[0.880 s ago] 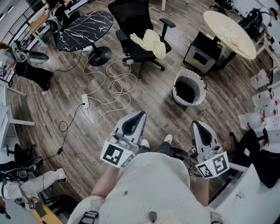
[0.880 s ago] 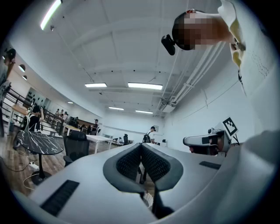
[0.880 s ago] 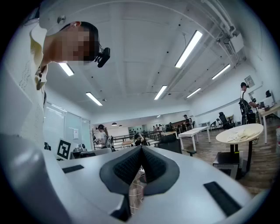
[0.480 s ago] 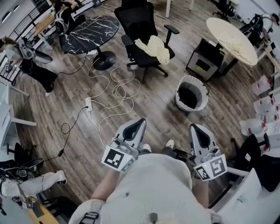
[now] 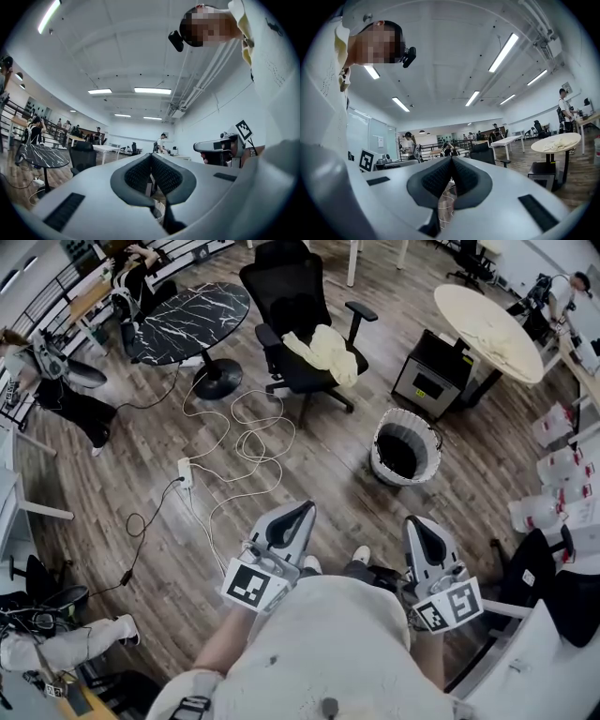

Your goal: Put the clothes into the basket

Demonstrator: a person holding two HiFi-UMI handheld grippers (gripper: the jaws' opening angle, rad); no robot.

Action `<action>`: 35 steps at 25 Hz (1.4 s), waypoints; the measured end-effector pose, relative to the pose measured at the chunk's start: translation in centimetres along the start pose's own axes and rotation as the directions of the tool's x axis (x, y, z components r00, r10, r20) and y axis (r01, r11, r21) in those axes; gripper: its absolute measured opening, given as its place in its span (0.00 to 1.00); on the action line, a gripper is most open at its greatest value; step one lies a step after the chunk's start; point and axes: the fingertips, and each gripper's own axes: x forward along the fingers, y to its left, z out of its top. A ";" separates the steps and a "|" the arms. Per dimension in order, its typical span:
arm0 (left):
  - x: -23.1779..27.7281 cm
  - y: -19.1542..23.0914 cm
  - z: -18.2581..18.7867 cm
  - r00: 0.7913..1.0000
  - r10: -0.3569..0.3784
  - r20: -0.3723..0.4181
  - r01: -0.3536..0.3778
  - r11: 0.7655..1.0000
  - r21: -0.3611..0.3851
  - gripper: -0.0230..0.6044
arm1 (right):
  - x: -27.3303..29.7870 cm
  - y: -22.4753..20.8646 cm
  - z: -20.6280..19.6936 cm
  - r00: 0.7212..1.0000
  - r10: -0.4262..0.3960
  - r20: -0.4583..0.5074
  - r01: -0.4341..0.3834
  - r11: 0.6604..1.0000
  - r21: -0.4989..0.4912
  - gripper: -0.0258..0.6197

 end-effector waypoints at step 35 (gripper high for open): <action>9.7 16.7 -1.6 0.958 0.283 -0.034 -0.284 0.959 -0.022 0.07 | 20.2 -10.9 0.6 0.987 0.161 -0.001 -0.161 0.986 0.032 0.05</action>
